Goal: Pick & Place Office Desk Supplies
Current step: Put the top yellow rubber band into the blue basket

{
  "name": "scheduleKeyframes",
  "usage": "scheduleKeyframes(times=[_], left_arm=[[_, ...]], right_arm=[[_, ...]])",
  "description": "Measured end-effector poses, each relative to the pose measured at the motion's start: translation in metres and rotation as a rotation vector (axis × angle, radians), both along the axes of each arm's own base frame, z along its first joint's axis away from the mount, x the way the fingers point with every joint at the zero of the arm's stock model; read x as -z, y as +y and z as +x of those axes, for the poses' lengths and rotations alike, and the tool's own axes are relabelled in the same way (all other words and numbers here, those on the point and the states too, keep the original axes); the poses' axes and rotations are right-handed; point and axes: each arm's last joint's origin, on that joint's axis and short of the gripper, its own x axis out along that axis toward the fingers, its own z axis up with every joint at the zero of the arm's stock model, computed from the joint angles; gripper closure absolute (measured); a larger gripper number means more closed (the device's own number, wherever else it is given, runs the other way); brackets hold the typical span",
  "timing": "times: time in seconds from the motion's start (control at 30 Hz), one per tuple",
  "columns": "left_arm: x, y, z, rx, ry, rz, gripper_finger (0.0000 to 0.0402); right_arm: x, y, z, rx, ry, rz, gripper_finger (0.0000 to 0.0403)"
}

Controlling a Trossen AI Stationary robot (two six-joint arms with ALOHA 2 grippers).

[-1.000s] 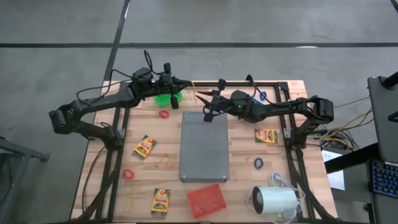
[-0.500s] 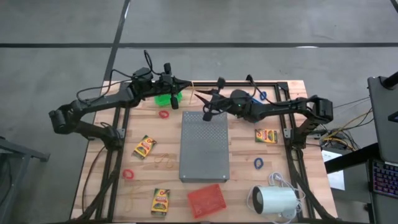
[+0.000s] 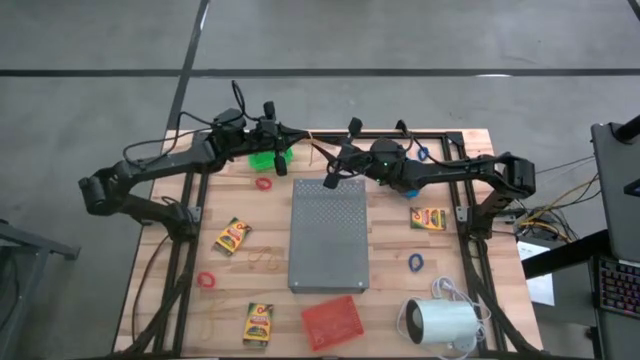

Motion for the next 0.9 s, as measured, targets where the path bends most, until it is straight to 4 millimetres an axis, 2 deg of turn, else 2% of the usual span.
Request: scheduleKeyframes(times=[0.23,0.43,0.9], left_arm=[[-0.0001,-0.0025,0.001,0.036,0.0,0.001,0.04],[0.0,-0.0033,0.0014,0.04,0.001,0.005,0.04],[0.0,-0.0034,0.0014,0.04,0.001,0.007,0.04]], right_arm=[[0.0045,-0.0047,-0.002,0.004,0.0,0.039,0.0335],[0.005,-0.0043,-0.0015,-0.106,0.008,0.03,0.0335],[0.0074,-0.004,-0.0013,-0.111,0.035,0.023,0.0345]])
